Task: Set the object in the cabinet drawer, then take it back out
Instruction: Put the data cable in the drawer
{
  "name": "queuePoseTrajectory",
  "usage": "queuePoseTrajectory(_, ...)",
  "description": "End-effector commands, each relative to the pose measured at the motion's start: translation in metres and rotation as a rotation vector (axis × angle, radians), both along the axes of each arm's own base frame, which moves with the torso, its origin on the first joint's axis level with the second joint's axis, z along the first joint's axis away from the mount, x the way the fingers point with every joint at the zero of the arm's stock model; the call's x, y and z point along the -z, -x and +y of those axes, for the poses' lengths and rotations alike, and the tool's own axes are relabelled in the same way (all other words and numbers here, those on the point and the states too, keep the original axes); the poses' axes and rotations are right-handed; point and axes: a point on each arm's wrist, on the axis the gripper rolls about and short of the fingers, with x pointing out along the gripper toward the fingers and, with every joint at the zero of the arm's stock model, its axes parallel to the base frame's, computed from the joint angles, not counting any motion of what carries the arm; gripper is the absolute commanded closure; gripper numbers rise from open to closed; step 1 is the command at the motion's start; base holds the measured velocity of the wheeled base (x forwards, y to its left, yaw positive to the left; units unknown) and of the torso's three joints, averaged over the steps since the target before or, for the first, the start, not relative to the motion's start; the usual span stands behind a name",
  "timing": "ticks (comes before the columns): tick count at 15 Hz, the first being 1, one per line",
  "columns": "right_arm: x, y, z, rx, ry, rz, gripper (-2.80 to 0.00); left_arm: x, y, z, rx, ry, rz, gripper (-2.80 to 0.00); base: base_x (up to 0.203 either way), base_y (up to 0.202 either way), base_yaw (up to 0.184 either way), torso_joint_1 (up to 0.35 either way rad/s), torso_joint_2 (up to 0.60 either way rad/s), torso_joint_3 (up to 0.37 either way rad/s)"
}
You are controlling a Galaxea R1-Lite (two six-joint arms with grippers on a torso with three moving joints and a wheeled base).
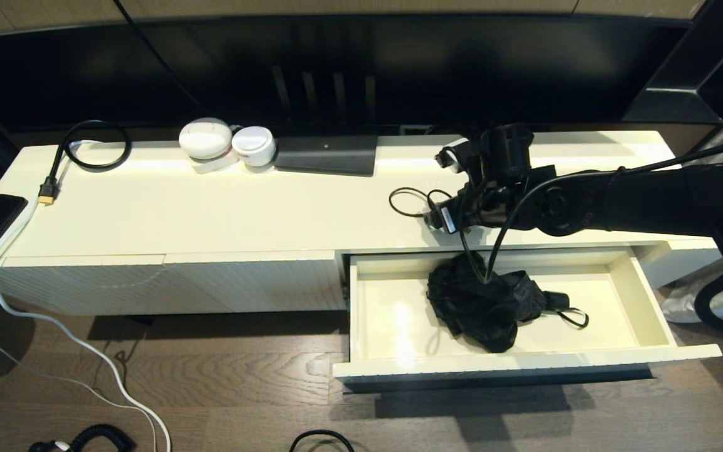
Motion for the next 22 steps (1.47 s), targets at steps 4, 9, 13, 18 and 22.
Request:
queuePoseTrajectory(4, 0.0012, -0.0005, 0.0005, 0.000, 0.003, 0.003, -2.80, 0.0000, 0.0000, 0.0000, 0.001, -0.001, 0.000, 0.00, 0.000, 0.000, 0.000, 0.000, 0.00, 0.000)
queuePoseTrajectory(9, 0.0001, 0.0006, 0.0007, 0.002, 0.004, 0.005, 0.00, 0.0000, 0.0000, 0.0000, -0.001, -0.001, 0.000, 0.00, 0.000, 0.000, 0.000, 0.000, 0.00, 0.000)
queuePoseTrajectory(13, 0.0013, 0.0016, 0.0003, -0.001, 0.007, 0.014, 0.00, 0.0000, 0.0000, 0.0000, -0.001, -0.001, 0.000, 0.00, 0.000, 0.000, 0.000, 0.000, 0.00, 0.000)
queuePoseTrajectory(18, -0.0010, 0.0027, 0.0021, -0.006, 0.007, 0.008, 0.00, 0.0000, 0.0000, 0.0000, -0.001, -0.001, 0.000, 0.00, 0.000, 0.000, 0.000, 0.000, 0.00, 0.000)
queuePoseTrajectory(22, -0.0040, 0.0043, 0.0013, -0.006, 0.006, 0.002, 0.00, 0.0000, 0.0000, 0.0000, -0.001, -0.001, 0.000, 0.00, 0.000, 0.000, 0.000, 0.000, 0.00, 0.000)
